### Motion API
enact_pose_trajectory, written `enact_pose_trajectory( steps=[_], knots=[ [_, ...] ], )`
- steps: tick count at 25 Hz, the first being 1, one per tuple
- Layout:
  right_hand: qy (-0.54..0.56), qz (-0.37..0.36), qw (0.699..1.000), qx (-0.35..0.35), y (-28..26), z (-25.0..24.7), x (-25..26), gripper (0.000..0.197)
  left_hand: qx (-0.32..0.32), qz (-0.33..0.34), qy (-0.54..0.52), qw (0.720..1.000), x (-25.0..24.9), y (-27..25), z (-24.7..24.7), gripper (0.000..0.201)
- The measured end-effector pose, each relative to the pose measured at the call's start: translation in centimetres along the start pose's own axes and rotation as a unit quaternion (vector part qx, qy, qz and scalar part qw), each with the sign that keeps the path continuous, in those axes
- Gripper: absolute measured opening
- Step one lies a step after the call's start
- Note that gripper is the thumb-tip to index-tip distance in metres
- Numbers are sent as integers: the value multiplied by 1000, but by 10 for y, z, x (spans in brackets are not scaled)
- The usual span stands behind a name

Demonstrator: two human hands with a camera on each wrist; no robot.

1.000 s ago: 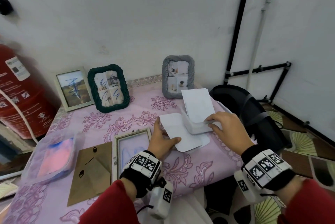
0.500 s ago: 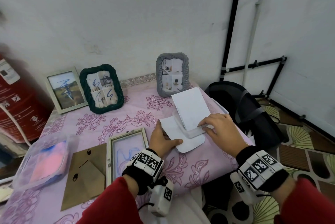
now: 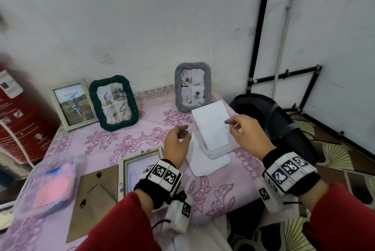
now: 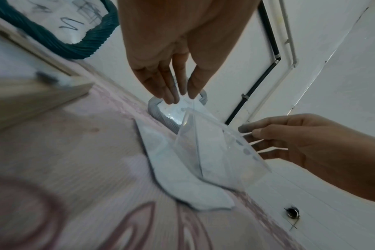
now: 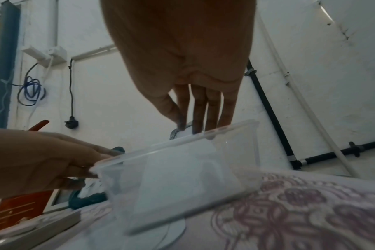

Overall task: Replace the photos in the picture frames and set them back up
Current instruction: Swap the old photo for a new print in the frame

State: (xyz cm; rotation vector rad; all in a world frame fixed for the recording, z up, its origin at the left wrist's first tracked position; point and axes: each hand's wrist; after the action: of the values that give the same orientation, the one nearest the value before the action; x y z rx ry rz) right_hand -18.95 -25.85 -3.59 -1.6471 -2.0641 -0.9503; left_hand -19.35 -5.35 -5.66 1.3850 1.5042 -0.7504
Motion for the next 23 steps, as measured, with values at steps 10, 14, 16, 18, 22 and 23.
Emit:
enact_pose_trajectory(
  steps=[10, 14, 16, 18, 22, 23],
  knots=[
    [-12, 119, 992, 48, 39, 9, -9, 56, 19, -34, -69, 997, -19, 40, 22, 43],
    [46, 98, 994, -33, 35, 4, -13, 30, 8, -27, -93, 995, -18, 44, 20, 37],
    [90, 100, 990, -52, 33, 0, -15, 25, 5, -15, -106, 994, -18, 44, 19, 32],
    [118, 93, 987, -62, 32, -2, -15, 26, 5, 2, -106, 994, -17, 44, 18, 28],
    [129, 69, 987, -72, 26, -6, -14, 25, 14, 16, -109, 994, -17, 43, 17, 23],
    [130, 67, 987, -74, 25, -6, -14, 24, 12, 18, -108, 994, -17, 43, 17, 22]
  ],
)
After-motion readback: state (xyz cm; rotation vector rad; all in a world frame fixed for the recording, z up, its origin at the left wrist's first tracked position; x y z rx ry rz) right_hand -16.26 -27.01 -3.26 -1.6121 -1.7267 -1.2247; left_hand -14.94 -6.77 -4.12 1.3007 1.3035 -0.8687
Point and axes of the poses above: each hand's wrist, its own y-axis towards the middle knuckle, its own z-axis out of the palm, x = y × z, and after that the axes turned 1 degree about z, right-handed
